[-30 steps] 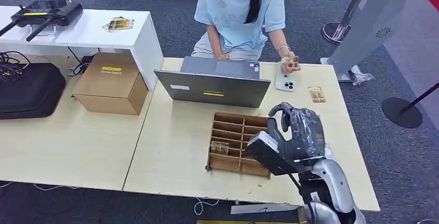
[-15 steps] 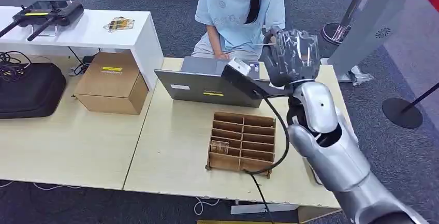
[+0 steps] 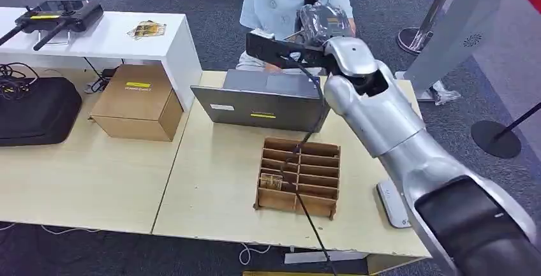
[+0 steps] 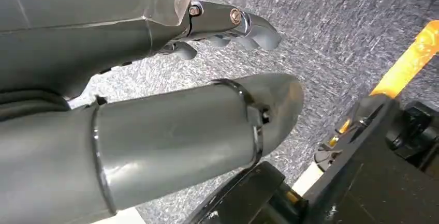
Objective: Pass the card to the sensor for recognition and then transmit it.
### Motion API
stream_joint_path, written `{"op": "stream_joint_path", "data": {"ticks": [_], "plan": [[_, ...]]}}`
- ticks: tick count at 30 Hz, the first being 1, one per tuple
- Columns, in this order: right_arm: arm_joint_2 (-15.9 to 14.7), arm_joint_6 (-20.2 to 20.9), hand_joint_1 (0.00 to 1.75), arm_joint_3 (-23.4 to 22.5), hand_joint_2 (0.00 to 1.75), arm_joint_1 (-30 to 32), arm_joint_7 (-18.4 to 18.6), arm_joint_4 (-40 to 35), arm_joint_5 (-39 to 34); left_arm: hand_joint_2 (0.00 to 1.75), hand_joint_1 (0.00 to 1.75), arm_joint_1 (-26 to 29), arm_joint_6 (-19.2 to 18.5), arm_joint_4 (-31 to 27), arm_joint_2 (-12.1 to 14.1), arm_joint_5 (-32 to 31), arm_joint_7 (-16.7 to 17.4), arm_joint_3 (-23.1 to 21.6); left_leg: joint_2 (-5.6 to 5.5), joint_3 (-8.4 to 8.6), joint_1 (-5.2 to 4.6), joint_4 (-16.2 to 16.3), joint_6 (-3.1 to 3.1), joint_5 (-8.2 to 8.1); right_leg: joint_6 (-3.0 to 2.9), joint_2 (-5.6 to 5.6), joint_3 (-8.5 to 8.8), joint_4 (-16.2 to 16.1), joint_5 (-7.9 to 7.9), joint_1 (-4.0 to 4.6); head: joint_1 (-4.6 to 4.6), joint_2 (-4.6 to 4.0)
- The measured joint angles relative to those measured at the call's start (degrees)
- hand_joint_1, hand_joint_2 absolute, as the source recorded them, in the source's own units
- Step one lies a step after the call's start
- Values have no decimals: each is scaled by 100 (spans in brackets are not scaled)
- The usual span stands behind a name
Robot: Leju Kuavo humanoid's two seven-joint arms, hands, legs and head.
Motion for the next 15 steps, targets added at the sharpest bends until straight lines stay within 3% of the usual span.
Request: {"op": "stream_joint_path", "data": {"ticks": [8,15], "plan": [[192,-11,175,0,175,-457,-59,939,-360,0,0,9,-11,0,33,24,-177,0,-1,-1,-1,1,0,-1,0,-1,-1,-3,0,0,-2,0],[203,-81,175,2,175,-568,-46,1232,-645,0,0,10,-55,0,42,-33,-179,0,0,0,0,1,0,0,0,0,-1,-2,0,0,-2,0]]}}
